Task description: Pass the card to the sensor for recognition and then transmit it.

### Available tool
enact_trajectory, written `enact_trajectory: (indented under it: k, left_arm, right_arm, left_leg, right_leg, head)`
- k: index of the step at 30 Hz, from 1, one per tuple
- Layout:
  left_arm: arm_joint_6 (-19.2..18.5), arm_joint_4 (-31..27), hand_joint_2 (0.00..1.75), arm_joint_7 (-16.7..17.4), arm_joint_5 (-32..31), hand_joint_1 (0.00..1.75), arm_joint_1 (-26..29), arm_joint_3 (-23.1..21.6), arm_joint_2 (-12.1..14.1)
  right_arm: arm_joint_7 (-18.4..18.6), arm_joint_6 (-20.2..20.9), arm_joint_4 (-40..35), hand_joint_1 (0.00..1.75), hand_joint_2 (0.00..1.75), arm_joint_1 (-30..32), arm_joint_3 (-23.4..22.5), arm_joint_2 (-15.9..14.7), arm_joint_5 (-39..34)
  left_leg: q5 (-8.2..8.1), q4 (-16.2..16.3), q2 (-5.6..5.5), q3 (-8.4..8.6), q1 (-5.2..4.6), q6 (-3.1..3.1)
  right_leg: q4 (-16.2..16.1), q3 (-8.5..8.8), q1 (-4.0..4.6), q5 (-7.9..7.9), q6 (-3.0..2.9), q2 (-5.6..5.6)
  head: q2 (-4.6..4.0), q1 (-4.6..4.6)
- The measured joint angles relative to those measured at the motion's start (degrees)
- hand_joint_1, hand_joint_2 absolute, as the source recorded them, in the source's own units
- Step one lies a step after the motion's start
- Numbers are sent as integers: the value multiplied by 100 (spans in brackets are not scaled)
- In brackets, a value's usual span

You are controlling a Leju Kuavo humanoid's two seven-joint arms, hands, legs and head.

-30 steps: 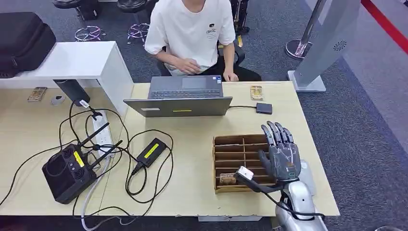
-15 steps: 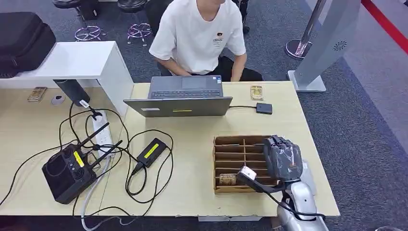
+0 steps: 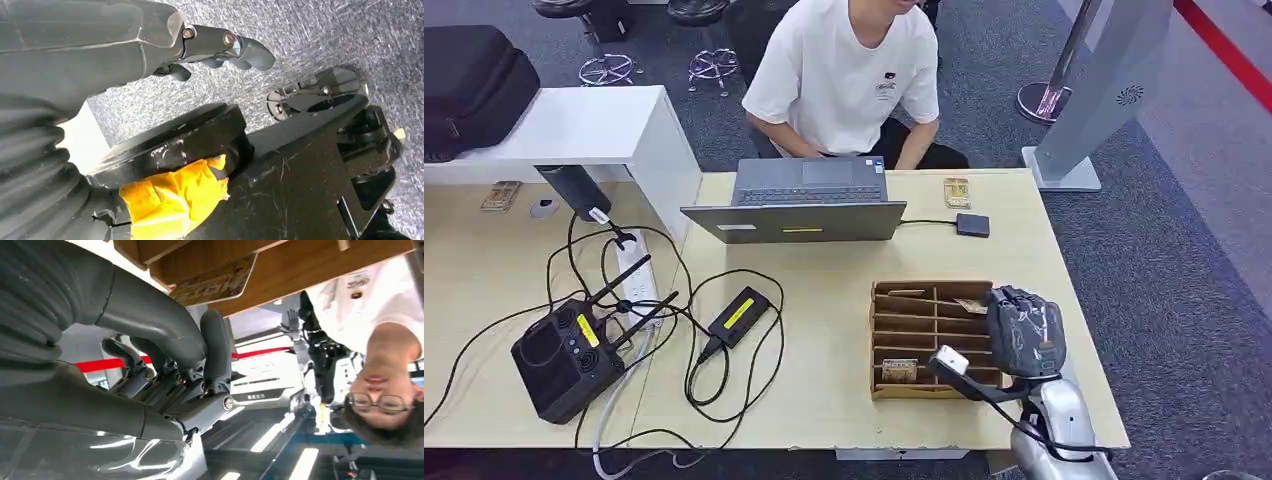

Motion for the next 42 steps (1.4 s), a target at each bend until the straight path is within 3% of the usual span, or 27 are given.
enact_trajectory:
  k: [16, 18, 20, 22, 24, 28, 29, 39, 42]
  left_arm:
    - [74, 0, 175, 146, -33, 0, -16, -4, 20]
    - [74, 0, 175, 179, -33, 0, -16, -4, 20]
    - [74, 0, 175, 197, -39, 0, -16, -7, 20]
    - [74, 0, 175, 208, -48, 0, -16, -7, 20]
    - [74, 0, 175, 212, -48, 0, -16, -7, 20]
    - [65, 0, 175, 212, -46, 0, -14, -7, 17]
    - [65, 0, 175, 212, -46, 0, -14, -7, 17]
    - [50, 0, 175, 127, -2, 0, 0, -4, 17]
    - [57, 0, 175, 129, -18, 0, 0, -7, 17]
  right_arm:
    - [-105, 0, -67, 166, 175, 48, -79, 4, 120]
    - [-320, 0, -206, 166, 175, 129, -175, 81, 155]
    - [-762, 0, -501, 166, 175, 205, -411, 232, 142]
    - [-1474, 0, -917, 166, 175, 279, -742, 513, -109]
    - [-1955, 0, -1269, 166, 175, 308, -1002, 777, -374]
    - [-2190, 4, -2143, 166, 175, 385, -1187, 1115, -870]
    - [-2190, 6, -2311, 0, 175, 407, -1193, 1161, -909]
    - [-1838, 15, -2959, 0, 175, 603, -938, 1246, -649]
    - [-1516, 15, -2942, 0, 175, 605, -782, 1174, -417]
  left_leg:
    - [0, 0, 0, 0, 0, 0]
    - [0, 0, -2, -3, 0, 0]
    - [0, 0, -1, -3, 0, 0]
    - [0, -1, -1, -3, 0, 0]
    - [0, -1, -1, -3, 1, 0]
    - [0, -2, 1, -2, 1, 0]
    - [0, -2, 2, -2, 1, 0]
    - [0, -1, 0, -4, 0, 0]
    - [0, -1, 1, -3, 1, 0]
  right_leg:
    - [0, 0, 0, 0, 0, 0]
    - [0, 0, 0, 0, 0, -2]
    - [1, 0, 0, 0, 0, -1]
    - [1, -2, 0, 0, -1, 0]
    - [1, -2, 1, -1, -1, -1]
    - [2, -2, 1, -2, -2, 1]
    - [2, -2, 1, -2, -2, 2]
    - [1, 0, 0, -1, -1, 0]
    - [1, 0, 0, -1, -1, 0]
  head:
    - [0, 2]
    - [0, 2]
    - [0, 0]
    - [0, 0]
    - [0, 0]
    - [0, 0]
    - [0, 2]
    - [0, 2]
    - [0, 2]
